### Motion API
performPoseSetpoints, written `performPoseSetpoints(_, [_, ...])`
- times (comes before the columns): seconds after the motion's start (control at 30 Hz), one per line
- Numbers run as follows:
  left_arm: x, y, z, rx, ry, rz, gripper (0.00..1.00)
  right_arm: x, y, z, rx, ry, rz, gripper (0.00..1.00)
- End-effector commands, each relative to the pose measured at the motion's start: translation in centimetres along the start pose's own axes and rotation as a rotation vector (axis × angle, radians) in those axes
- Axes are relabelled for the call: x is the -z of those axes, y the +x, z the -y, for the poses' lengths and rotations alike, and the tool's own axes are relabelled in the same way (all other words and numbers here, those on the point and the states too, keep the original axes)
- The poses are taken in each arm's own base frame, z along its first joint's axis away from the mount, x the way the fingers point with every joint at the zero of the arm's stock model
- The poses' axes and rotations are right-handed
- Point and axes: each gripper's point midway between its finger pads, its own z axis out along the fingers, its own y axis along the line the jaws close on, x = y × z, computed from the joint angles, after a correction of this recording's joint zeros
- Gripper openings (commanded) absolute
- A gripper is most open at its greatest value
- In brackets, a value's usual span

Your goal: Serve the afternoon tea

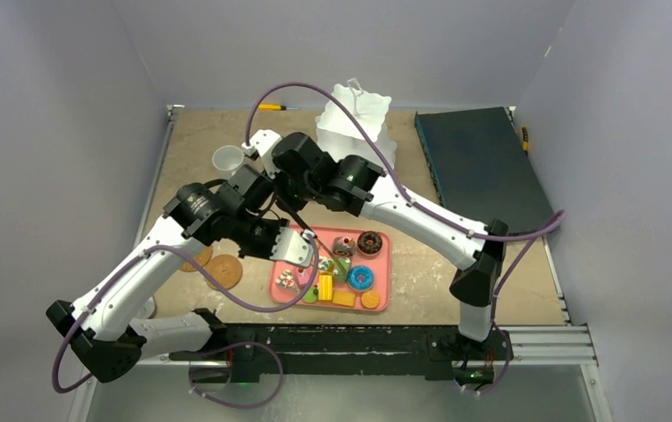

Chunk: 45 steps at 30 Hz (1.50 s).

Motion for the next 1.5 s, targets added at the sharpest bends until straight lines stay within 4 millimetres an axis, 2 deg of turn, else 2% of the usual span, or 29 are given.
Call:
performPoseSetpoints(0.0, [1.0,-3.2,-2.3,0.022,-0.139,0.145,0.0,3.6,-2.3,-0.9,-0.03,-0.065,0.12,0.06])
performPoseSetpoints(0.07, [1.3,-4.4,-2.5,0.081,-0.162,0.213,0.0,4.6,-2.5,-0.6,-0.042,-0.061,0.156,0.3])
performPoseSetpoints(0.17, [2.2,-6.5,-3.2,0.193,-0.231,0.344,0.0,6.9,-3.3,0.5,-0.071,-0.051,0.24,0.54])
performPoseSetpoints(0.2, [2.4,-7.1,-3.3,0.226,-0.245,0.386,0.0,8.1,-3.8,1.2,-0.091,-0.047,0.281,0.65])
performPoseSetpoints(0.3, [3.3,-8.6,-3.7,0.334,-0.276,0.498,0.0,12.5,-5.3,3.0,-0.138,-0.069,0.434,0.88])
performPoseSetpoints(0.37, [4.2,-9.7,-3.9,0.405,-0.268,0.58,0.0,15.8,-6.0,4.6,-0.161,-0.097,0.536,0.98])
performPoseSetpoints(0.47, [6.3,-11.6,-4.6,0.486,-0.258,0.71,0.0,20.2,-6.3,5.2,-0.126,-0.128,0.662,0.98])
performPoseSetpoints(0.53, [7.7,-12.5,-5.3,0.531,-0.254,0.777,0.0,22.3,-6.1,5.4,-0.107,-0.129,0.717,0.99])
performPoseSetpoints(0.6, [9.2,-13.1,-6.0,0.564,-0.248,0.843,0.0,24.0,-5.9,5.6,-0.1,-0.12,0.766,0.99])
performPoseSetpoints(0.73, [12.0,-13.1,-7.1,0.626,-0.269,0.96,0.0,27.0,-5.9,5.8,-0.099,-0.113,0.859,0.99])
performPoseSetpoints(0.8, [13.1,-12.8,-7.6,0.655,-0.285,1.017,0.0,27.0,-5.5,5.3,-0.097,-0.141,0.875,0.99])
performPoseSetpoints(0.97, [16.2,-12.4,-9.7,0.688,-0.276,1.166,0.0,25.8,-3.7,4.5,-0.122,-0.203,0.881,0.99])
performPoseSetpoints(1.07, [17.1,-12.5,-10.6,0.678,-0.243,1.208,0.0,24.7,-3.3,3.7,-0.131,-0.279,0.897,0.99])
performPoseSetpoints(1.2, [17.5,-13.1,-9.8,0.661,-0.195,1.229,0.0,22.5,-2.7,3.6,-0.129,-0.382,0.919,0.99])
performPoseSetpoints(1.3, [17.7,-13.4,-8.9,0.645,-0.189,1.236,0.0,22.6,-2.2,3.5,-0.07,-0.492,0.972,0.99])
performPoseSetpoints(1.43, [18.3,-13.9,-7.7,0.625,-0.182,1.238,0.0,23.3,-2.3,3.7,0.026,-0.513,1.069,0.99])
performPoseSetpoints(1.47, [18.4,-14.0,-7.4,0.621,-0.176,1.237,0.0,22.7,-2.3,4.1,0.032,-0.517,1.066,0.99])
